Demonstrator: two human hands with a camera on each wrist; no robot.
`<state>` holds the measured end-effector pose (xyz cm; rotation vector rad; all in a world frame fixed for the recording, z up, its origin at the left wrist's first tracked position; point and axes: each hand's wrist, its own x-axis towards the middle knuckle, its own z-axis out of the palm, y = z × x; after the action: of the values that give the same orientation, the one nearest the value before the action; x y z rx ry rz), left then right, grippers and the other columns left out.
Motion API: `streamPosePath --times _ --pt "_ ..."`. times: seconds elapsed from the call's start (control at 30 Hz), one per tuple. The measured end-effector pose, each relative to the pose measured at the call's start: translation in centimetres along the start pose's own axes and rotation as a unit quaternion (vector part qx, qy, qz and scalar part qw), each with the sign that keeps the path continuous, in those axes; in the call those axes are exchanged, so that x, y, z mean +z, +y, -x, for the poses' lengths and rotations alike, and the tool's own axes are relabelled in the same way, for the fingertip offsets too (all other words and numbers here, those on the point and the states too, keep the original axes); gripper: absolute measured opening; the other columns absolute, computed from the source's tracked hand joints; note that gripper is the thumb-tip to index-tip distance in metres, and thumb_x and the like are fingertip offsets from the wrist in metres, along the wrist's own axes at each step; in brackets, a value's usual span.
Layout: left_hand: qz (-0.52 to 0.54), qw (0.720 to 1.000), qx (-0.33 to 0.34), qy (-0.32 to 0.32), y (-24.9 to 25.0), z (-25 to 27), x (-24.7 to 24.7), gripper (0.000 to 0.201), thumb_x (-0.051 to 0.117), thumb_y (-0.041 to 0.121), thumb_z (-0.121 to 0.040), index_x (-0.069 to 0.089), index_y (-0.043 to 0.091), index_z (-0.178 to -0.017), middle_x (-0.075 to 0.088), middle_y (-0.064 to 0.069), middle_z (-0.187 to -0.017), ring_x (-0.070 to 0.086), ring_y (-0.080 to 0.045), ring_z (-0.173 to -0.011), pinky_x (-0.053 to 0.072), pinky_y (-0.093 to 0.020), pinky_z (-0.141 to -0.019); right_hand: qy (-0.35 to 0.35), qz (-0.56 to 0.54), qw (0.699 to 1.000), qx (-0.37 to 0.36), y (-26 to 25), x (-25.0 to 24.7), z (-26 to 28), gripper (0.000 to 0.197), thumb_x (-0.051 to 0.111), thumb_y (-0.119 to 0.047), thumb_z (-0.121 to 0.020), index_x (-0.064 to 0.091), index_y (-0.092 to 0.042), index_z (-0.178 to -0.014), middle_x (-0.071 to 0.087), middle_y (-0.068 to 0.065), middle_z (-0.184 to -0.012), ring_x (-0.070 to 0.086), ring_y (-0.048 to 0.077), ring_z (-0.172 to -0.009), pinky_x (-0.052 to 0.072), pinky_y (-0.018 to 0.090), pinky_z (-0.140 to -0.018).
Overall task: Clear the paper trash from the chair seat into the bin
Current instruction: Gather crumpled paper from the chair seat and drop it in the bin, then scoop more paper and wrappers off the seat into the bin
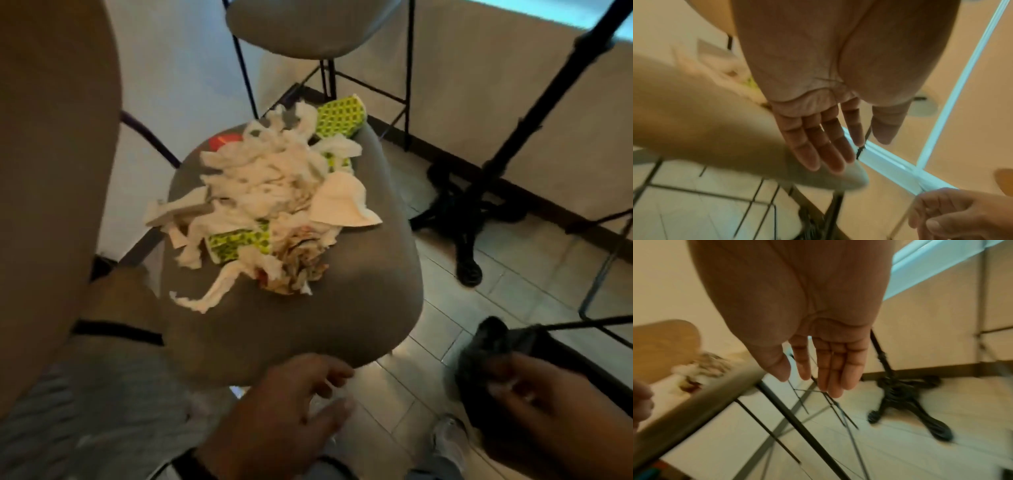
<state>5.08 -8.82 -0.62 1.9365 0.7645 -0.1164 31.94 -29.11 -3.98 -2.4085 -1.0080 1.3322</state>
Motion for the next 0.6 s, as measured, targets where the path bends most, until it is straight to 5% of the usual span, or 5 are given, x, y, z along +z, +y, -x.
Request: streamPosePath --times 0.07,0.17,0.3,0.47,0.6 --pt "0.014 0.996 -0.011 0.084 -0.3 1.0 -2.7 0.018 0.074 0.041 -0.091 0.07 0.043 -0.109 0.066 0.027 -0.109 0.067 0.001 -0.1 0.055 -0.016 -0.081 -0.009 0.011 0.999 -0.039 -5.4 -2.0 -0.9 0.022 0.062 -0.048 -0.086 0.054 -0.057 -0.104 0.066 -0.015 -0.107 0.067 0.004 -0.09 0.057 0.03 -0.085" --pt "0.001 0.972 0.025 0.234 -1.0 1.1 -6.1 0.023 0.072 0.038 -0.089 0.067 0.038 -0.111 0.066 0.021 -0.105 0.065 -0.001 -0.101 0.053 -0.016 -0.081 0.102 0.033 0.987 -0.121 -12.2 -3.0 -3.4 0.041 0.058 -0.043 -0.09 0.05 -0.042 -0.131 0.05 -0.011 -0.125 0.057 0.006 -0.097 0.049 0.021 -0.08" --pt "-0.095 0.929 0.041 0.354 -2.8 -1.0 -9.6 0.055 0.075 0.042 -0.081 0.053 0.033 -0.13 0.053 -0.002 -0.133 0.051 -0.02 -0.124 0.046 -0.036 -0.099 0.196 0.094 0.954 -0.206 -18.7 -4.1 -7.8 0.069 0.068 -0.039 -0.089 0.031 -0.048 -0.147 0.027 0.001 -0.155 0.044 0.026 -0.134 0.047 0.04 -0.102" --pt "-0.148 0.93 -0.07 0.33 -3.4 -5.3 -12.1 0.096 0.089 0.04 -0.07 0.038 0.039 -0.151 0.025 -0.007 -0.164 0.029 -0.034 -0.149 0.038 -0.052 -0.113 0.137 0.18 0.956 -0.189 -22.1 -3.6 -11.2 0.094 0.074 -0.041 -0.084 0.011 -0.059 -0.15 -0.001 0.004 -0.167 0.01 0.04 -0.153 0.03 0.059 -0.117" --pt "-0.183 0.941 -0.083 0.272 -3.8 -7.4 -12.4 0.09 0.087 0.031 -0.074 0.042 0.044 -0.151 0.022 -0.006 -0.167 0.025 -0.035 -0.151 0.035 -0.05 -0.115 0.153 0.211 0.945 -0.197 -22.0 -2.5 -12.3 0.078 0.074 -0.033 -0.087 0.027 -0.049 -0.147 0.016 0.011 -0.161 0.025 0.039 -0.146 0.037 0.052 -0.113"
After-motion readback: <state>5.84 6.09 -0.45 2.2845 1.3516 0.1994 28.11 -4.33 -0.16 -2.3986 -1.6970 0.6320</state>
